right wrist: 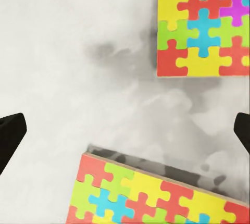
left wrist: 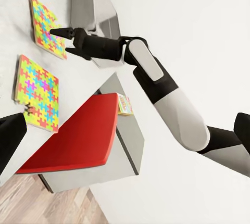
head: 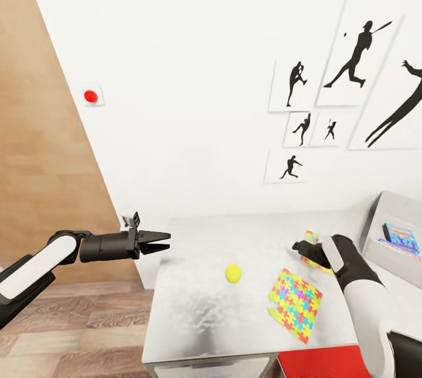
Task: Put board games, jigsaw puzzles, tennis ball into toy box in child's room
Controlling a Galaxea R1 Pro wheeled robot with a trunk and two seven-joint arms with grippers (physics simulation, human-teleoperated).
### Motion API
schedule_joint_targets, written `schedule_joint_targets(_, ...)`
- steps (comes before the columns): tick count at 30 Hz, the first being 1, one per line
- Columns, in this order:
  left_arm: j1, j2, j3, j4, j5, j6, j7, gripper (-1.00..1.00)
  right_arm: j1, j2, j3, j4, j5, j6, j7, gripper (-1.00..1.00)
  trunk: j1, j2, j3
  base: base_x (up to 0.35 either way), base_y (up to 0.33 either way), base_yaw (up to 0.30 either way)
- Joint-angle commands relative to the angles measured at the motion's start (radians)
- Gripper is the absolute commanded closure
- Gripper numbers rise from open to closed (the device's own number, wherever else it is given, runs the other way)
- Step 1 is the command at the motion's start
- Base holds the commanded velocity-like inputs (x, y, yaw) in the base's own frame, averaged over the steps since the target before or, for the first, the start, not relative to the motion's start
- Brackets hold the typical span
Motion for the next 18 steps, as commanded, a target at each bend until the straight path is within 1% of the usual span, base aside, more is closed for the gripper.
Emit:
schedule_joint_targets(1, -0.002, 0.001, -0.002, 0.0, 0.0, 0.001, -0.004, -1.0, -0.001, 0.0, -0.001, 0.005, -0.011, 0.003, -0.014, -1.0, 0.001, -0.002, -0.004, 0.0, 0.0, 0.0)
schedule_joint_targets(18, -0.002, 0.004, -0.002, 0.001, 0.0, 0.002, -0.005, -1.0, 0.0, -0.001, 0.0, 0.015, -0.011, 0.002, -0.029, -1.0, 0.001, -0.002, -0.032, 0.0, 0.0, 0.0)
